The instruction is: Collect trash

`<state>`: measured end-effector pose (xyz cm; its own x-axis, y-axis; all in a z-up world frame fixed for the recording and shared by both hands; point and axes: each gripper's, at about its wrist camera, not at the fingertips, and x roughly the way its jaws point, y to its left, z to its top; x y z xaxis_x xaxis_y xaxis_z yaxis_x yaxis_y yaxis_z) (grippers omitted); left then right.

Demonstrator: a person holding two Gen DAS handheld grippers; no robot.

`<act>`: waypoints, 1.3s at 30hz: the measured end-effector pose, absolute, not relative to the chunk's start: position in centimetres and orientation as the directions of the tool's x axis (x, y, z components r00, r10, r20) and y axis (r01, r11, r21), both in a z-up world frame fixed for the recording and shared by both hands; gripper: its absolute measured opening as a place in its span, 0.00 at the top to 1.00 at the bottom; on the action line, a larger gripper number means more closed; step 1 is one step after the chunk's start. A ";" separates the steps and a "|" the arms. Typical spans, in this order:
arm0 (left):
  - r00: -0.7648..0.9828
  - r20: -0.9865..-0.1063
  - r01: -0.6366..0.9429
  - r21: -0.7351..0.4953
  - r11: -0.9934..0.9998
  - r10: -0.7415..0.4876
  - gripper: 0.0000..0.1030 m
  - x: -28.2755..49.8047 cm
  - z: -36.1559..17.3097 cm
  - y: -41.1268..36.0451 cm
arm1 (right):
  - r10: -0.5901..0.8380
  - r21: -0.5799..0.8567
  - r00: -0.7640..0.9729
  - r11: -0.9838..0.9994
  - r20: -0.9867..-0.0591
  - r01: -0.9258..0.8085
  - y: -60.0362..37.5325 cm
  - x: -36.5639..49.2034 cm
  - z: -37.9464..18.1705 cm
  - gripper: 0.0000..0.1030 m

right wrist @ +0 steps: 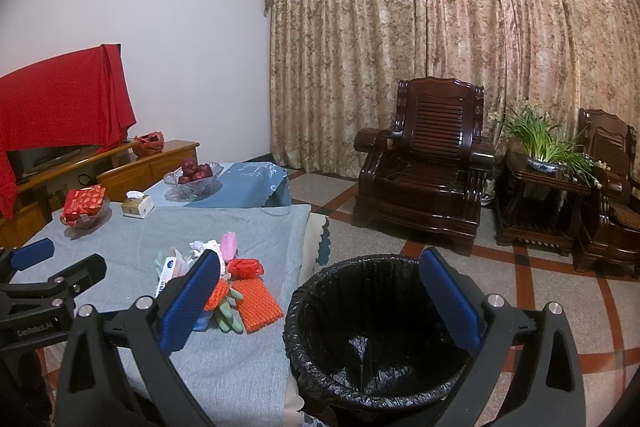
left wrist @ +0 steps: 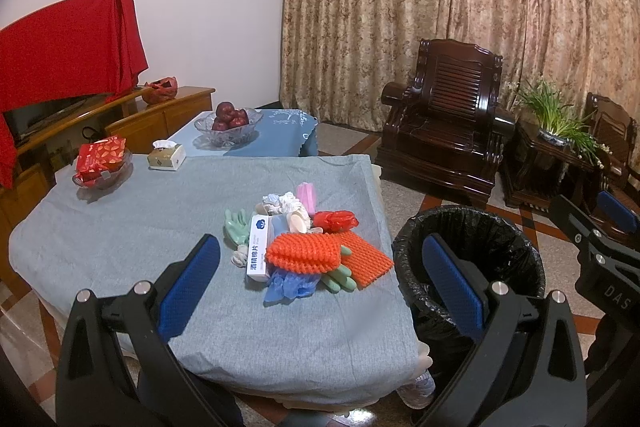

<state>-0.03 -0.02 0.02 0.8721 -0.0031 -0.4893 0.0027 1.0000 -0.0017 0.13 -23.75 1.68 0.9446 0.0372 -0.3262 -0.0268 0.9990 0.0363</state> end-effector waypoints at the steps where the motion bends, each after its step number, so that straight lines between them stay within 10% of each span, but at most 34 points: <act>1: 0.872 -0.489 0.003 -0.001 1.000 -0.003 0.05 0.0 0.0 0.0 | 0.037 0.037 0.944 0.999 -0.327 -0.027 -23.8 0.1 1.7 0.06; 39: 0.871 -0.491 0.003 -0.006 1.000 -0.005 0.05 0.0 0.0 0.0 | 0.037 0.045 0.942 0.999 -0.334 -0.024 -24.1 0.1 1.2 0.06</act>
<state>0.00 0.03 0.01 0.8711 -0.0054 -0.4910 0.0029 1.0000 -0.0057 0.05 -24.08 1.22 0.9419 0.0372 -0.3337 -0.0236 0.9987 0.0448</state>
